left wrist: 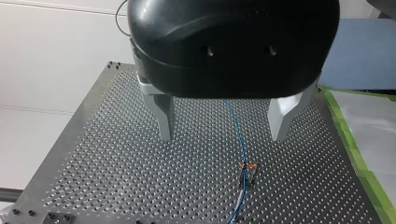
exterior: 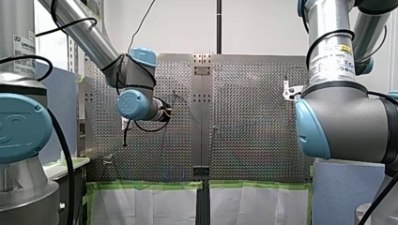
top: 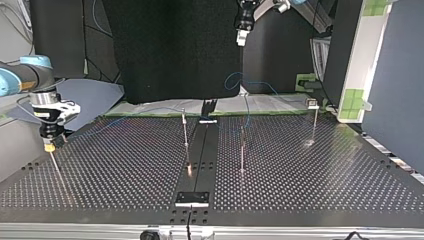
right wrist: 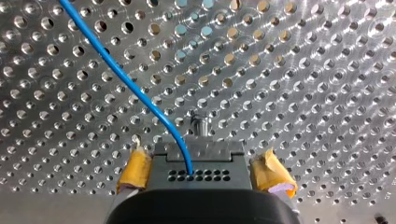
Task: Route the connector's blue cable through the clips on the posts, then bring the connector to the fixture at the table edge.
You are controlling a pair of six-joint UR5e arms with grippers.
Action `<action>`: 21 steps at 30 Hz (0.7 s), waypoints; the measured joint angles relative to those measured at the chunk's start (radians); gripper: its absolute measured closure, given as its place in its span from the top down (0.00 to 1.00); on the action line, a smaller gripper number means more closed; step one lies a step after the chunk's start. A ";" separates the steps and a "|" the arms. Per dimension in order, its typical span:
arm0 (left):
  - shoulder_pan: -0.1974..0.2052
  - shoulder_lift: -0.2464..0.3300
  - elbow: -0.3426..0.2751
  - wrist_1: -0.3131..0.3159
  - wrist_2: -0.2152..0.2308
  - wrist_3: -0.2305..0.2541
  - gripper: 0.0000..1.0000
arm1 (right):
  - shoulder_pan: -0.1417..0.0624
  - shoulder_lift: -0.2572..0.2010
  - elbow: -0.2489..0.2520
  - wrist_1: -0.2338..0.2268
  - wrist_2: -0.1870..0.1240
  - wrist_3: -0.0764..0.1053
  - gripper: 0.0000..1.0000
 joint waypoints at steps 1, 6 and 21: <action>0.000 0.000 0.000 0.000 -0.001 0.000 1.00 | 0.001 0.000 -0.001 0.001 0.000 0.000 1.00; -0.001 0.000 -0.001 -0.001 -0.007 0.000 1.00 | 0.008 0.001 -0.004 0.006 -0.001 0.000 1.00; -0.003 0.000 -0.001 -0.002 -0.008 0.000 1.00 | 0.013 0.000 -0.006 0.012 0.002 0.000 1.00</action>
